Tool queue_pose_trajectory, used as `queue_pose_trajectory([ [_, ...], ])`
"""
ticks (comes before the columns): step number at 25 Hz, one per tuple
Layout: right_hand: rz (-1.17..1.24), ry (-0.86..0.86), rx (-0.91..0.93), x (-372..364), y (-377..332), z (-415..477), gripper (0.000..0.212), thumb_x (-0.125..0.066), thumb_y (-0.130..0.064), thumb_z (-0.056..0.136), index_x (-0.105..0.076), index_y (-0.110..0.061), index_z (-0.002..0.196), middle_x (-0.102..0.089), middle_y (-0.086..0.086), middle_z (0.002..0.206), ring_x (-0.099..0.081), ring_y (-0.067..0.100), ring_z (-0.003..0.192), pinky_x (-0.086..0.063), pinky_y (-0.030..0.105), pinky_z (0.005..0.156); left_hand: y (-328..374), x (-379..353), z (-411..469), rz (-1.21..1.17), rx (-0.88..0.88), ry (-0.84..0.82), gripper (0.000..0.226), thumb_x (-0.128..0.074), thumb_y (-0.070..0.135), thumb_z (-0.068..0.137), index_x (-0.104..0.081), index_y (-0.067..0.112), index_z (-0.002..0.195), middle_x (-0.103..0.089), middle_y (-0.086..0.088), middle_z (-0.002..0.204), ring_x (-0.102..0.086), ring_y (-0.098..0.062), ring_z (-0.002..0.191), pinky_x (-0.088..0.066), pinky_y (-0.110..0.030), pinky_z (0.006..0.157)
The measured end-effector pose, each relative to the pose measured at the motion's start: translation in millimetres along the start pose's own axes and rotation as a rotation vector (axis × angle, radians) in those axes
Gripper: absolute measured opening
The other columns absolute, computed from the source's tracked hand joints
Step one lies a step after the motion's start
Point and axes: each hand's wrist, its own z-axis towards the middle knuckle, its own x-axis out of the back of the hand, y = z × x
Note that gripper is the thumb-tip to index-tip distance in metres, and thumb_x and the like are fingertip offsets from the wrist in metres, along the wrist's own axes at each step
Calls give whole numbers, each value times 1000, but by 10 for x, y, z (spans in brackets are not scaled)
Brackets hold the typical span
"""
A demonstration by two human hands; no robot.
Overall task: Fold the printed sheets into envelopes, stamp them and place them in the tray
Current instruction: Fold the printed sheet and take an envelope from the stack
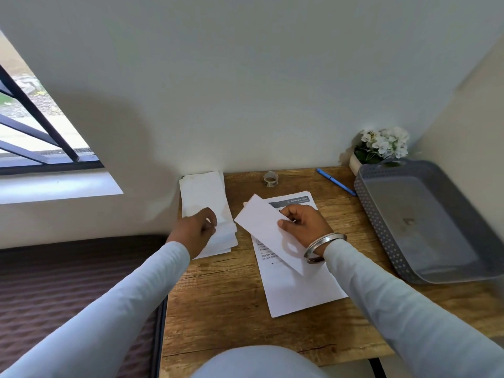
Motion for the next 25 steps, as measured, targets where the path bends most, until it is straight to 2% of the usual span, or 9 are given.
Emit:
queue_pose_trajectory([
  [2, -5, 0, -2, 48, 50, 38, 8, -70, -17, 90, -73, -21, 97, -73, -8, 95, -67, 9, 86, -54, 26, 77, 70, -53, -3, 2, -45, 55, 27, -52, 19, 100, -58, 41, 86, -70, 12, 94, -63, -14, 83, -57, -32, 82],
  [4, -23, -1, 6, 99, 107, 72, 8, -71, -17, 90, -73, -21, 97, -73, -9, 94, -67, 8, 84, -54, 25, 76, 182, -106, -1, 3, -58, 66, 27, -49, 20, 103, -63, 42, 94, -67, 11, 111, -61, -16, 96, -51, -29, 89],
  [7, -20, 10, 7, 171, 210, 96, 7, -71, -16, 90, -73, -22, 94, -74, -9, 92, -67, 8, 82, -55, 25, 75, 304, -219, 36, -22, -20, 72, 16, -61, 27, 97, -61, 41, 105, -62, 11, 122, -56, -16, 104, -43, -24, 92],
  [10, 1, 20, 17, 237, 310, 95, 7, -72, -14, 89, -73, -21, 90, -75, -6, 90, -69, 12, 81, -55, 27, 76, 373, -323, 39, 9, 2, 81, 30, -69, 22, 91, -54, 41, 109, -60, 8, 121, -54, -15, 99, -49, -30, 94],
  [13, 4, 29, 9, 297, 388, 112, 7, -72, -14, 89, -74, -19, 93, -75, -5, 92, -69, 13, 84, -56, 28, 78, 428, -385, 51, 72, -26, 112, 31, -69, 25, 91, -50, 42, 109, -65, 8, 112, -59, -14, 90, -52, -31, 91],
  [16, -3, 32, 8, 370, 463, 162, 7, -72, -14, 88, -75, -18, 94, -75, -5, 92, -69, 14, 84, -57, 32, 80, 466, -437, 68, 131, -80, 84, 14, -64, 34, 95, -59, 41, 106, -70, 7, 111, -66, -19, 94, -52, -29, 89],
  [18, -7, 33, -3, 417, 490, 206, 7, -72, -15, 89, -75, -19, 95, -75, -7, 92, -69, 12, 84, -58, 34, 80, 509, -487, 102, 123, -51, 62, 20, -60, 41, 97, -67, 34, 113, -70, 4, 119, -67, -22, 98, -53, -31, 90],
  [20, -24, 36, -29, 448, 509, 251, 6, -71, -18, 90, -74, -20, 94, -74, -8, 91, -67, 11, 84, -57, 33, 79, 571, -530, 164, 88, -13, 47, 25, -59, 41, 97, -68, 31, 118, -70, 1, 122, -67, -24, 98, -54, -33, 90],
  [25, -58, 72, -83, 434, 526, 296, 10, -72, -22, 90, -71, -23, 100, -70, -9, 94, -62, 7, 87, -50, 21, 72, 741, -580, 262, 38, -36, 35, 33, -65, 29, 94, -47, 36, 121, -70, 1, 115, -67, -24, 93, -56, -35, 83],
])
